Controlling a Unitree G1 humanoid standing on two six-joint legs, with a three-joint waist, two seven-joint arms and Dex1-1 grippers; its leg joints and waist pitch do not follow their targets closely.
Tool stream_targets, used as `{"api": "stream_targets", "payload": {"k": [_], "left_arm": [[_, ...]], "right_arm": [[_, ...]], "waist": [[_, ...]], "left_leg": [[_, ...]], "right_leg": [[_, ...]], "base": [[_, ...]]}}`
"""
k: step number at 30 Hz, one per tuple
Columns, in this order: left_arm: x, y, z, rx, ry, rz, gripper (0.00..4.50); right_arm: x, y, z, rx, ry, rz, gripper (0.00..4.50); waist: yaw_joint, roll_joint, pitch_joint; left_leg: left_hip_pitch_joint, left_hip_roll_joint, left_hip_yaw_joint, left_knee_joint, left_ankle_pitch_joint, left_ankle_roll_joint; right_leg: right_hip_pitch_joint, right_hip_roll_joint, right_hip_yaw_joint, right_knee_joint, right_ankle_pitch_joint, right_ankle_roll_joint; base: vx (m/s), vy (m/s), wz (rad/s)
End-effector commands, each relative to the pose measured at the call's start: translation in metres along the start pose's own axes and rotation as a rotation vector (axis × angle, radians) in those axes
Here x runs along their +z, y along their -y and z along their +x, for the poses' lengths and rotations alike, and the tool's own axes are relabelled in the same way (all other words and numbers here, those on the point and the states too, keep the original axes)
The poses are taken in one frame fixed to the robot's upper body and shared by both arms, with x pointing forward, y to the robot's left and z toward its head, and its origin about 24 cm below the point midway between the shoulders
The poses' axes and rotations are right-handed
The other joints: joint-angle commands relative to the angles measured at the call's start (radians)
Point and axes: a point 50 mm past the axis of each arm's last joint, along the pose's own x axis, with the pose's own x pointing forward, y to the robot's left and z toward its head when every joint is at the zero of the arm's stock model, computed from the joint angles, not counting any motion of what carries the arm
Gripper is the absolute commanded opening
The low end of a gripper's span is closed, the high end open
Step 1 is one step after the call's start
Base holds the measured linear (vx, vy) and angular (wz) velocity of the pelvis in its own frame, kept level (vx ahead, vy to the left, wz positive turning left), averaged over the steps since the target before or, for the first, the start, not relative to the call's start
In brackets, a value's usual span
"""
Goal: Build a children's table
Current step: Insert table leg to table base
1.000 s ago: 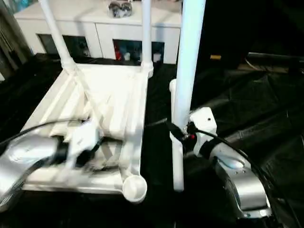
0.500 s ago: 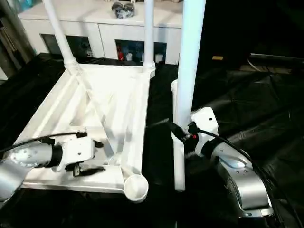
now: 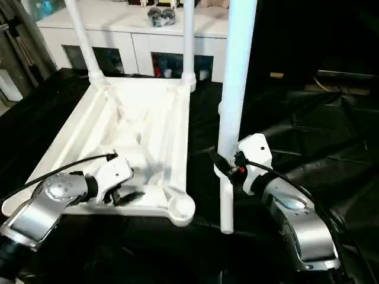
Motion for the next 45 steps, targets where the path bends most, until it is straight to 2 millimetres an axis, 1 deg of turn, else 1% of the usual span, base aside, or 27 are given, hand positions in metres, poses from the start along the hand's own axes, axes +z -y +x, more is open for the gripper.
{"api": "stream_targets", "payload": {"k": [1,2,5,6,7,9,13,14,16,19,21,22,23,24,25,26,27,28,32,33,34,35,38,40,42,43,45], "left_arm": [[-0.005,-0.010,-0.003,0.063,-0.038,-0.040,3.80],[-0.005,-0.007,-0.002,0.050,-0.043,-0.074,3.80],[-0.005,-0.001,-0.001,0.016,-0.050,-0.118,3.80],[-0.004,0.002,-0.001,0.004,-0.051,-0.148,3.80],[-0.004,0.004,0.000,-0.007,-0.055,-0.170,3.80],[-0.005,0.007,0.000,-0.030,-0.066,-0.197,3.80],[-0.006,0.014,-0.003,-0.067,-0.116,-0.265,3.80],[-0.007,0.015,-0.005,-0.062,-0.151,-0.287,3.80],[-0.010,0.015,-0.007,-0.052,-0.178,-0.323,3.80],[-0.015,0.010,-0.012,-0.001,-0.234,-0.367,3.80],[-0.018,0.004,-0.014,0.063,-0.248,-0.382,3.80],[-0.017,0.001,-0.014,0.085,-0.239,-0.381,3.80],[-0.012,-0.003,-0.013,0.115,-0.179,-0.379,3.80],[-0.007,-0.005,-0.013,0.121,-0.138,-0.360,3.80],[0.001,-0.005,-0.011,0.112,-0.048,-0.306,3.80],[0.001,-0.005,-0.011,0.112,-0.048,-0.306,3.80],[0.010,-0.003,-0.011,0.075,0.049,-0.236,3.80],[0.013,0.000,-0.012,0.050,0.079,-0.192,3.80],[0.022,0.004,-0.017,-0.018,0.165,-0.133,3.80],[0.025,0.005,-0.018,-0.038,0.195,-0.109,3.98],[0.027,0.007,-0.020,-0.070,0.222,-0.094,3.98],[0.029,0.008,-0.021,-0.097,0.241,-0.087,4.14],[0.041,0.012,-0.024,-0.180,0.334,-0.077,4.18],[0.043,0.015,-0.025,-0.209,0.346,-0.063,4.18],[0.041,0.025,-0.024,-0.302,0.335,-0.017,4.18],[0.039,0.030,-0.023,-0.339,0.333,-0.001,4.18],[0.035,0.034,-0.022,-0.380,0.319,0.005,3.90]], "right_arm": [[0.007,0.002,0.000,-0.011,0.035,-0.025,1.90],[0.007,0.002,-0.001,-0.012,0.033,-0.025,1.90],[0.006,0.001,-0.002,-0.014,0.031,-0.026,1.90],[0.006,0.001,-0.002,-0.016,0.030,-0.026,1.90],[0.006,0.002,-0.002,-0.017,0.029,-0.025,1.90],[0.005,0.002,-0.003,-0.018,0.028,-0.026,1.90],[0.006,0.003,-0.002,-0.020,0.027,-0.027,1.90],[0.006,0.003,-0.002,-0.020,0.027,-0.028,1.90],[0.006,0.003,-0.002,-0.021,0.027,-0.029,1.90],[0.007,0.003,-0.001,-0.021,0.028,-0.031,1.90],[0.007,0.004,0.000,-0.020,0.028,-0.032,1.90],[0.007,0.004,0.000,-0.020,0.028,-0.033,1.90],[0.007,0.004,0.000,-0.019,0.028,-0.033,1.90],[0.007,0.003,0.000,-0.018,0.028,-0.034,1.90],[0.007,0.003,0.000,-0.018,0.028,-0.034,1.90],[0.007,0.003,0.000,-0.018,0.028,-0.034,1.90],[0.006,0.003,0.000,-0.018,0.027,-0.034,1.90],[0.006,0.003,0.000,-0.017,0.027,-0.034,1.90],[0.006,0.003,-0.001,-0.018,0.026,-0.035,1.90],[0.006,0.003,-0.001,-0.018,0.026,-0.035,1.90],[0.006,0.003,-0.001,-0.018,0.026,-0.035,1.90],[0.006,0.003,-0.001,-0.017,0.025,-0.036,1.90],[0.006,0.004,-0.002,-0.019,0.026,-0.040,1.90],[0.006,0.004,-0.002,-0.019,0.025,-0.040,1.90],[0.006,0.003,-0.002,-0.018,0.026,-0.040,1.90],[0.006,0.003,-0.001,-0.017,0.026,-0.041,1.90],[0.006,0.003,-0.001,-0.016,0.026,-0.042,1.90]], "waist": [[0.000,-0.002,-0.045],[0.001,0.001,-0.045],[0.000,0.000,-0.045],[0.000,0.006,-0.045],[0.000,0.002,-0.047],[0.000,0.002,-0.050],[0.001,0.005,-0.055],[0.002,0.003,-0.055],[0.003,0.005,-0.055],[0.001,0.001,-0.051],[-0.002,0.003,-0.048],[-0.004,-0.001,-0.047],[-0.005,0.001,-0.046],[-0.006,0.000,-0.047],[-0.004,-0.001,-0.047],[-0.003,0.001,-0.048],[0.000,0.002,-0.049],[0.004,0.003,-0.049],[0.008,0.004,-0.050],[0.009,0.005,-0.051],[0.009,0.004,-0.051],[0.009,0.006,-0.053],[0.007,0.005,-0.053],[0.007,0.004,-0.052],[0.005,0.003,-0.049],[0.004,0.007,-0.048],[0.002,0.005,-0.047]], "left_leg": [[-0.012,0.051,-0.025,-0.075,-0.155,0.025],[-0.009,0.052,-0.026,-0.075,-0.160,0.026],[-0.010,0.052,-0.025,-0.075,-0.157,0.029],[-0.010,0.053,-0.026,-0.075,-0.157,0.027],[-0.011,0.053,-0.025,-0.074,-0.147,0.031],[-0.014,0.052,-0.025,-0.072,-0.116,0.040],[-0.015,0.054,-0.023,-0.067,-0.058,0.063],[-0.016,0.055,-0.023,-0.065,-0.044,0.072],[-0.017,0.054,-0.023,-0.064,-0.036,0.080],[-0.017,0.053,-0.021,-0.066,-0.066,0.077],[-0.016,0.053,-0.021,-0.068,-0.089,0.071],[-0.018,0.051,-0.021,-0.068,-0.100,0.067],[-0.017,0.050,-0.021,-0.068,-0.111,0.065],[-0.016,0.050,-0.020,-0.068,-0.110,0.065],[-0.016,0.053,-0.021,-0.069,-0.111,0.066],[-0.016,0.054,-0.021,-0.069,-0.115,0.067],[-0.015,0.055,-0.022,-0.069,-0.113,0.067],[-0.017,0.057,-0.023,-0.070,-0.112,0.068],[-0.014,0.061,-0.022,-0.073,-0.117,0.057],[-0.014,0.061,-0.022,-0.073,-0.112,0.056],[-0.018,0.059,-0.022,-0.073,-0.099,0.057],[-0.018,0.060,-0.022,-0.072,-0.089,0.056],[-0.018,0.059,-0.020,-0.070,-0.078,0.056],[-0.019,0.060,-0.020,-0.072,-0.086,0.056],[-0.018,0.060,-0.020,-0.074,-0.108,0.053],[-0.018,0.060,-0.020,-0.076,-0.119,0.050],[-0.017,0.060,-0.020,-0.077,-0.131,0.044]], "right_leg": [[0.049,-0.071,0.043,-0.089,-0.297,-0.166],[0.045,-0.071,0.043,-0.091,-0.305,-0.163],[0.044,-0.071,0.043,-0.091,-0.290,-0.173],[0.044,-0.072,0.043,-0.089,-0.284,-0.176],[0.045,-0.071,0.043,-0.088,-0.261,-0.181],[0.048,-0.071,0.042,-0.084,-0.215,-0.191],[0.050,-0.070,0.038,-0.073,-0.094,-0.229],[0.051,-0.071,0.037,-0.072,-0.069,-0.237],[0.052,-0.072,0.035,-0.071,-0.055,-0.246],[0.055,-0.074,0.034,-0.077,-0.107,-0.241],[0.053,-0.073,0.032,-0.084,-0.161,-0.231],[0.053,-0.072,0.031,-0.087,-0.195,-0.220],[0.052,-0.073,0.029,-0.093,-0.231,-0.209],[0.051,-0.073,0.029,-0.095,-0.245,-0.203],[0.049,-0.073,0.029,-0.097,-0.263,-0.194],[0.047,-0.072,0.029,-0.098,-0.273,-0.183],[0.046,-0.073,0.028,-0.098,-0.270,-0.181],[0.046,-0.074,0.028,-0.097,-0.255,-0.180],[0.044,-0.073,0.028,-0.086,-0.180,-0.197],[0.045,-0.073,0.028,-0.083,-0.167,-0.200],[0.048,-0.074,0.028,-0.081,-0.142,-0.204],[0.049,-0.075,0.027,-0.077,-0.122,-0.208],[0.051,-0.075,0.028,-0.073,-0.091,-0.220],[0.052,-0.076,0.028,-0.074,-0.105,-0.221],[0.051,-0.076,0.028,-0.079,-0.148,-0.210],[0.050,-0.076,0.028,-0.082,-0.174,-0.201],[0.049,-0.076,0.029,-0.085,-0.203,-0.189]], "base": [[0.000,0.000,0.00],[0.000,0.000,0.00],[0.000,0.000,0.00],[0.000,0.000,0.00],[0.000,0.000,0.00],[0.000,0.000,0.00],[0.000,0.000,0.00],[0.000,0.000,0.00],[0.000,0.000,0.00],[0.000,0.000,0.00],[0.000,0.000,0.00],[0.000,0.000,0.00],[0.000,0.000,0.00],[0.000,0.000,0.00],[0.000,0.000,0.00],[0.000,0.000,0.00],[0.000,0.000,0.00],[0.000,0.000,0.00],[0.000,0.000,0.00],[0.000,0.000,0.00],[0.000,0.000,0.00],[0.000,0.000,0.00],[0.000,0.000,0.00],[0.000,0.000,0.00],[0.000,0.000,0.00],[0.000,0.000,0.00],[0.000,0.000,0.00]]}}
